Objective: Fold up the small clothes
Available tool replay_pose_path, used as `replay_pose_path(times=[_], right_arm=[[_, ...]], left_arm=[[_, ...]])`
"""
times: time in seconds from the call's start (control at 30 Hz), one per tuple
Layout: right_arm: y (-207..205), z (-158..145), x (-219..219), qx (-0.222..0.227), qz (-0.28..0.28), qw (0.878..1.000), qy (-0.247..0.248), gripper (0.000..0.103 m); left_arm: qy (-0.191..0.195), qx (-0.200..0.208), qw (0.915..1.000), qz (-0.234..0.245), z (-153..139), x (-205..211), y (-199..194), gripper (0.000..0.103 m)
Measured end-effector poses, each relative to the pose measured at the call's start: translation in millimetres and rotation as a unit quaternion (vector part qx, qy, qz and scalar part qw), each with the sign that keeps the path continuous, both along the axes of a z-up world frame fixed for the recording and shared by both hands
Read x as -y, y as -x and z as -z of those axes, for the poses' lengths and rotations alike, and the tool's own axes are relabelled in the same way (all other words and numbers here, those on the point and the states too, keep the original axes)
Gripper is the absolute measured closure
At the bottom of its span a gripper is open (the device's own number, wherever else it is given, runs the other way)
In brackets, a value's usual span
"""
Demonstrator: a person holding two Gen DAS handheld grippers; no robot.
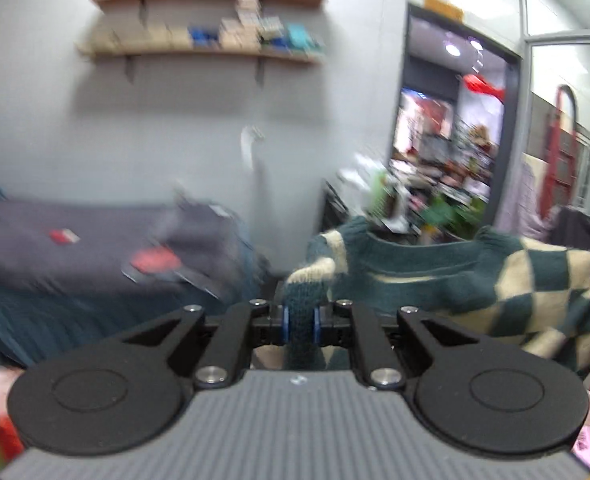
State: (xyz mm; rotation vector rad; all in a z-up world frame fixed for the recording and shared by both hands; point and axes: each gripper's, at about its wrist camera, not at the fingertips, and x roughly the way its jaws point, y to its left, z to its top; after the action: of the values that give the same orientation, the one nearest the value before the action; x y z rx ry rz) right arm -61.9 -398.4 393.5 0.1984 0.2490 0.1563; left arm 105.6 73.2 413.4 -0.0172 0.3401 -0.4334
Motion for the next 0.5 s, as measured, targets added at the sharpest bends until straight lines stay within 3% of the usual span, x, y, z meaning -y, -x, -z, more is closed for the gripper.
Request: replay_pose_path(times=[0.1, 0.2, 0.23, 0.3, 0.37, 0.43, 0.5], right_arm=[[3.5, -17.2, 9.3, 0.027, -0.008, 0.999, -0.027, 0.085], [7.1, -29.2, 15.1, 0.048, -0.022, 0.997, -0.053, 0.090], [10.1, -34.0, 15.4, 0.061, -0.025, 0.996, -0.057, 0.098], [16.0, -44.9, 10.9, 0.084, -0.045, 0.994, -0.048, 0.102], [15.8, -46.4, -1.3, 0.111, -0.056, 0.992, -0.027, 0.103], [6.1, -38.1, -4.4, 0.096, -0.060, 0.993, -0.022, 0.103], [-18.3, -11.1, -2.0, 0.029, -0.071, 0.996, -0.047, 0.101]], left_arm=[[0.016, 0.022, 0.9992, -0.030, -26.3, -24.9, 35.7, 0.093], [0.005, 0.053, 0.9977, -0.043, -46.0, -28.8, 71.0, 0.093], [0.002, 0.064, 0.9969, -0.045, -52.3, -27.6, 82.6, 0.093], [0.013, 0.082, 0.9953, -0.049, -63.2, -28.2, 104.6, 0.093], [0.032, 0.072, 0.9962, -0.037, -68.8, -30.1, 118.6, 0.093], [0.020, 0.068, 0.9966, -0.042, -63.2, -25.9, 127.5, 0.093], [-0.004, 0.050, 0.9980, -0.040, -43.7, -21.7, 124.3, 0.092]])
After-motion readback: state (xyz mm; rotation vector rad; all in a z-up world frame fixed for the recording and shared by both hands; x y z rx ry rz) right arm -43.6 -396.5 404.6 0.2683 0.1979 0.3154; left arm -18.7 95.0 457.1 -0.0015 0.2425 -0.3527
